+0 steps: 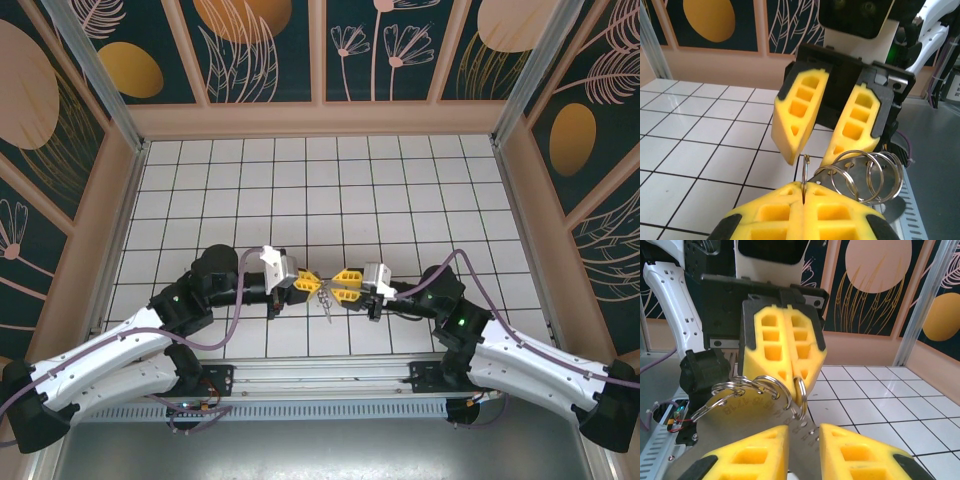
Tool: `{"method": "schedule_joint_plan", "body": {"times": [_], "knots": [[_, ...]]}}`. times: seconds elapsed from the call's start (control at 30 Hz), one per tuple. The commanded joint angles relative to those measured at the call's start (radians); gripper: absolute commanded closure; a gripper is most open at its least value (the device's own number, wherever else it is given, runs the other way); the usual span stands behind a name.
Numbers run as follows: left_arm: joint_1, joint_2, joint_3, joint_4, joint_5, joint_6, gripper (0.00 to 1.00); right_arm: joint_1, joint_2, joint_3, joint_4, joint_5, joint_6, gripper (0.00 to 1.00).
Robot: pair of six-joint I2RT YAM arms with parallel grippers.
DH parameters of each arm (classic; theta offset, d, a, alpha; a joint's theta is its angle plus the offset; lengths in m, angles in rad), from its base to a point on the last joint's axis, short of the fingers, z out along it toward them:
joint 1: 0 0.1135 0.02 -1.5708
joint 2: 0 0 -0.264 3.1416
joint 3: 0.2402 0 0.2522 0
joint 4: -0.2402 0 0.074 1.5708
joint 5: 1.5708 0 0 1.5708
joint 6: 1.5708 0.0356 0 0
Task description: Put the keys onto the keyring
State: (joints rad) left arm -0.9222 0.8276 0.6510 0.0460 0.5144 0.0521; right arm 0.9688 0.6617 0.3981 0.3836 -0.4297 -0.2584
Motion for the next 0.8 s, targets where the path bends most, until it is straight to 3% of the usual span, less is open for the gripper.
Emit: {"method": "schedule_joint_plan", "body": {"times": [0.0,0.67,0.77], "knots": [[0.001,0.003,0.042,-0.038,-0.009,0.046,1.0,0.008,-0.012,0.004,0.062,0.008,0.006,0.77],[0.0,0.021,0.056,-0.072,-0.025,0.067,1.0,0.006,0.091,0.053,0.054,-0.038,-0.035,0.78],[0.001,0.021,0.058,-0.074,-0.029,0.068,1.0,0.005,0.099,0.056,0.051,-0.039,-0.04,0.81]]}}
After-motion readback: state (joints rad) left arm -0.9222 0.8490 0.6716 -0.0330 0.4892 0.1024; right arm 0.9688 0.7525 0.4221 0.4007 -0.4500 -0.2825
